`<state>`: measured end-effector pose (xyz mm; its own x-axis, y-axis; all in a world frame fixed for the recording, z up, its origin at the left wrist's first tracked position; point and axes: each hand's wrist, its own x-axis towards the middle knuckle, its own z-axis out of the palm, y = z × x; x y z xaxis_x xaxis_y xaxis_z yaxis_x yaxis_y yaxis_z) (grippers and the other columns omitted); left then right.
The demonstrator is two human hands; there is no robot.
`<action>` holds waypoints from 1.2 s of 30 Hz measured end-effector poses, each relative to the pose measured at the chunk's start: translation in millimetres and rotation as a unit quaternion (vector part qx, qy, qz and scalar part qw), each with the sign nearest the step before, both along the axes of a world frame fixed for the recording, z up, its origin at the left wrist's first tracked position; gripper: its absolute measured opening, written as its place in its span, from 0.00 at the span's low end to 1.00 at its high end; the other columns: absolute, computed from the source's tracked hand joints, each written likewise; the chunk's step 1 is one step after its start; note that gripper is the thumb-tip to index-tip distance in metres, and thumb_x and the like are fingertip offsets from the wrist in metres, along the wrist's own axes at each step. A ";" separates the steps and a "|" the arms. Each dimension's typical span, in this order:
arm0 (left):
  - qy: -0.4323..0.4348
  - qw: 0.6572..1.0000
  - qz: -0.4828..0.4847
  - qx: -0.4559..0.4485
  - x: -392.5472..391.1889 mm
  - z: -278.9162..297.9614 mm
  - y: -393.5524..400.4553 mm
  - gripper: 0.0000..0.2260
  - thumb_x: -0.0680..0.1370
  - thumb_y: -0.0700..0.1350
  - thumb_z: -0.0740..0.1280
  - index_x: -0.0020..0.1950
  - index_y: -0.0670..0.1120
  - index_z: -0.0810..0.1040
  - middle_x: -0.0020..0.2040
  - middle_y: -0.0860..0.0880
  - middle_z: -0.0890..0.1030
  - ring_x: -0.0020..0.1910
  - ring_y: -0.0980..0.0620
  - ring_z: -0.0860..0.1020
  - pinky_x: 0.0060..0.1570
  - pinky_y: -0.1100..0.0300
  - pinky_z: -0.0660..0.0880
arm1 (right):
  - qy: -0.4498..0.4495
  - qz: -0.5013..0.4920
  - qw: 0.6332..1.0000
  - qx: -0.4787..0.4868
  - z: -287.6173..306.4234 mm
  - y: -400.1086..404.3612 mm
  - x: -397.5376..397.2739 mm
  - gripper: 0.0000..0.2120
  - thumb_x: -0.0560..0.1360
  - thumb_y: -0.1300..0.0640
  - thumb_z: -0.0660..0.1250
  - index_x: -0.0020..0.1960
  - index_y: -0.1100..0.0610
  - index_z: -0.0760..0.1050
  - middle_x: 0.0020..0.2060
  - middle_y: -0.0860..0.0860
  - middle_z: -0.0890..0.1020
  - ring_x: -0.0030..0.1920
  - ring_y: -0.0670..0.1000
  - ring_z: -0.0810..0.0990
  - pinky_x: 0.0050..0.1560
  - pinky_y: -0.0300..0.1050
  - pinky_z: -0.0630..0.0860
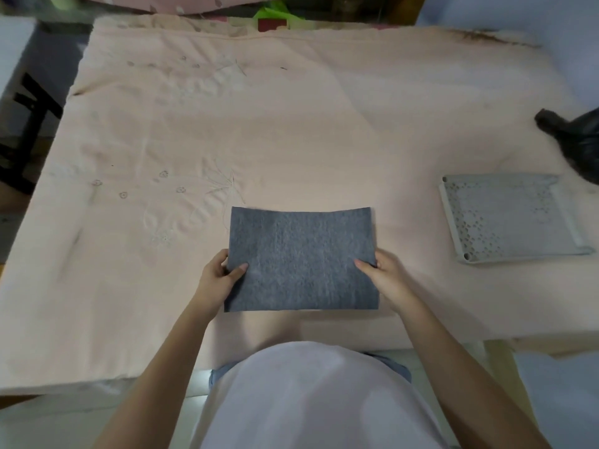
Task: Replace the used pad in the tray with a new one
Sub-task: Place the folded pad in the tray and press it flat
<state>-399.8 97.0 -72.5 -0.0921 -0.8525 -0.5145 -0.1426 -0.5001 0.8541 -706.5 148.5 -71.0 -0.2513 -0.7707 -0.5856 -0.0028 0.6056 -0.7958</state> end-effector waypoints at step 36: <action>0.091 0.950 -0.294 -0.060 -308.9 55.6 44.2 0.09 0.77 0.37 0.66 0.57 0.46 0.76 0.54 0.45 0.82 0.51 0.46 0.82 0.49 0.50 0.79 | 0.049 -0.388 0.914 -0.107 56.0 224.8 -199.7 0.10 0.76 0.58 0.68 0.57 0.56 0.76 0.49 0.47 0.80 0.53 0.52 0.78 0.54 0.49 0.75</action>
